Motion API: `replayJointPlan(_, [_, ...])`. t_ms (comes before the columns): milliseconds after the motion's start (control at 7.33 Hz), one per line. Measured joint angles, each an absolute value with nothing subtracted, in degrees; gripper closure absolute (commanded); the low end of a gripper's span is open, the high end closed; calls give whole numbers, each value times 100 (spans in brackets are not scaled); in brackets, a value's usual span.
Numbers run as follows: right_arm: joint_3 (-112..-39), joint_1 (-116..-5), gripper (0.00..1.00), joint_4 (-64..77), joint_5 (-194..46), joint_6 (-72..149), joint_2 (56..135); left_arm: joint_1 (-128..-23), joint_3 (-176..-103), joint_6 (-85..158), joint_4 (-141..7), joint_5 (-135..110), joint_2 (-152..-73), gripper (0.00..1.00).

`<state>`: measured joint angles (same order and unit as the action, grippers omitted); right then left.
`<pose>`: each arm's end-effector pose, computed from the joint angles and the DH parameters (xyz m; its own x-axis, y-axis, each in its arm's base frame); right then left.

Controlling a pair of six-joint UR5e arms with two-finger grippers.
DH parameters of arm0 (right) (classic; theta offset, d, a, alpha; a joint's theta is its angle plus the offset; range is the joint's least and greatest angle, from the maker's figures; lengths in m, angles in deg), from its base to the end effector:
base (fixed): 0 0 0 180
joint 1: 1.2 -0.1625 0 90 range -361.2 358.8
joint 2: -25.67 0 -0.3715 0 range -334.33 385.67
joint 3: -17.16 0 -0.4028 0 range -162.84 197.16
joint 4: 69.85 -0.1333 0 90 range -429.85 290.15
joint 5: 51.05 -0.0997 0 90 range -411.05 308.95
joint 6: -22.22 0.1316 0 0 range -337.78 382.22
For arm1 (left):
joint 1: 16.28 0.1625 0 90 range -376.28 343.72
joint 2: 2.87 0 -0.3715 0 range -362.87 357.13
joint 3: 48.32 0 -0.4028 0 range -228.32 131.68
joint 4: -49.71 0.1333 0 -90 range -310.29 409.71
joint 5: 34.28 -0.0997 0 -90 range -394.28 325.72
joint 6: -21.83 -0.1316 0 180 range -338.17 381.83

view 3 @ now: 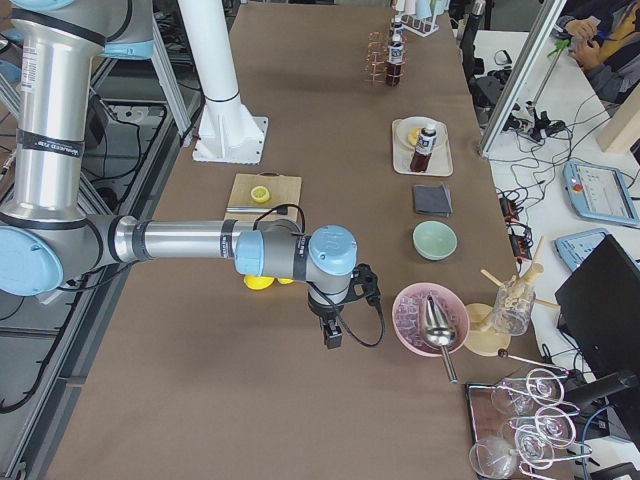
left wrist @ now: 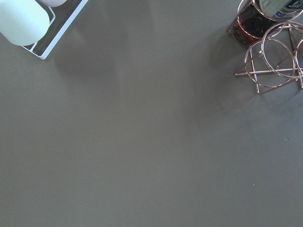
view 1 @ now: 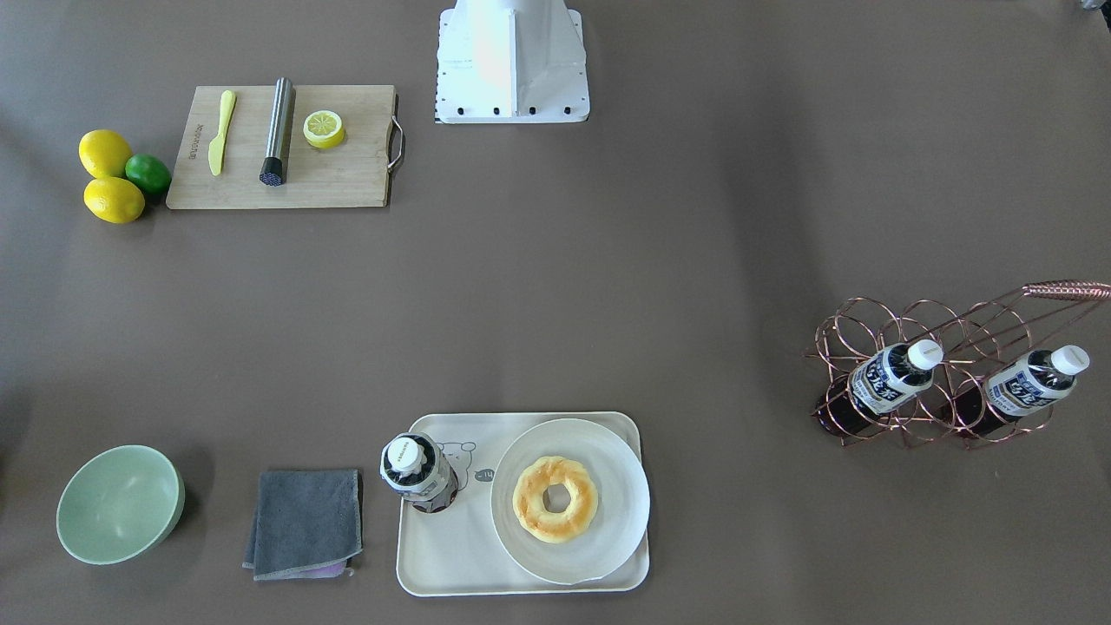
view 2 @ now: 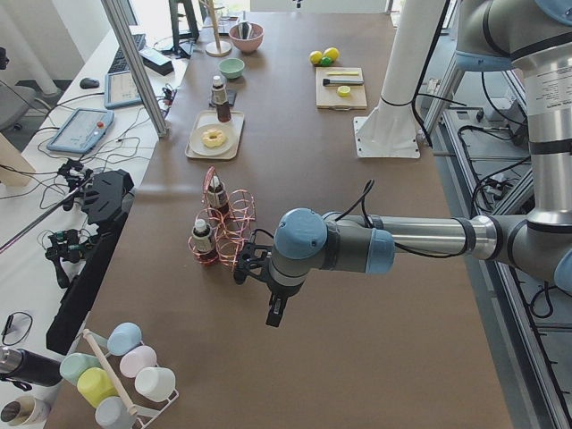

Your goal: Place tea on tray

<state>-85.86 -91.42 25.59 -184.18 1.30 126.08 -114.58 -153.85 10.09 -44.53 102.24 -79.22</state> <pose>0.0450 -0.4299 0.6104 0.6829 -0.3225 0.6554 0.2570 0.9460 0.1977 -0.0986 -0.4138 0.5897 0.7068 0.1779 -0.6847 -0.0003 0.9679 0.2512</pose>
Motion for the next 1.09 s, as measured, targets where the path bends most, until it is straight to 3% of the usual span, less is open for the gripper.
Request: replayJointPlan(1091, [-8711, -9164, 0, 2551, -18508, 165, 12598, -11600, -15566, 1018, -4496, 10191, -7733, 3])
